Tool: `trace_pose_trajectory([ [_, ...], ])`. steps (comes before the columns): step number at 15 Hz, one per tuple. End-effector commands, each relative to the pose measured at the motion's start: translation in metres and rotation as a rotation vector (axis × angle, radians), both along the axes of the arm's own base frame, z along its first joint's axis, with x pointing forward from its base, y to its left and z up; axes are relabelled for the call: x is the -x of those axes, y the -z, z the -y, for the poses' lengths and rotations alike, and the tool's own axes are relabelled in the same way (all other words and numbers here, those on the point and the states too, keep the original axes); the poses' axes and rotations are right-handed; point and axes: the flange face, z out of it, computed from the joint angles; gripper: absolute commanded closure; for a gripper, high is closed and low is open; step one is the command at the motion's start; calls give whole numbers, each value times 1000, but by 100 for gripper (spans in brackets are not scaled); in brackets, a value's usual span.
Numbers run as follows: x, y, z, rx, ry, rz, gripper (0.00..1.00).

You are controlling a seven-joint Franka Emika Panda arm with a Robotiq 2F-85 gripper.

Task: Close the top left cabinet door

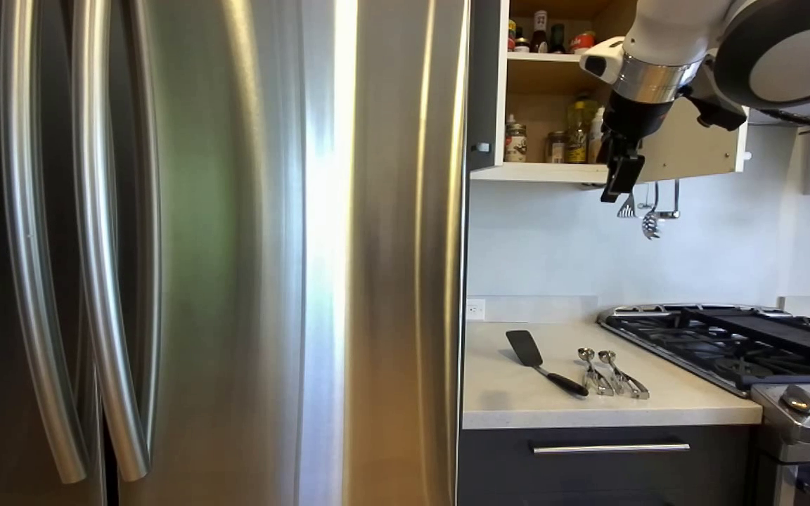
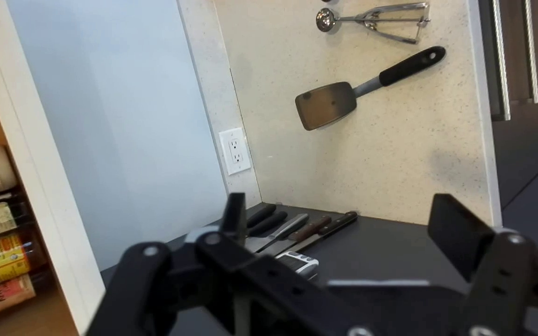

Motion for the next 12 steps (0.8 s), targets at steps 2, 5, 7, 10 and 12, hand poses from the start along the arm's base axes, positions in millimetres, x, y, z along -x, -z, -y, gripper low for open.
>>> trace_pose_trajectory([
  [2,-8,-15,-17,196,-85,103,0],
  [5,-19,-22,-33,302,-176,206,0],
  [7,-31,-26,-41,351,-240,301,0],
  [10,-46,-32,-51,406,-332,431,0],
  [12,-55,-36,-54,406,-360,494,0],
])
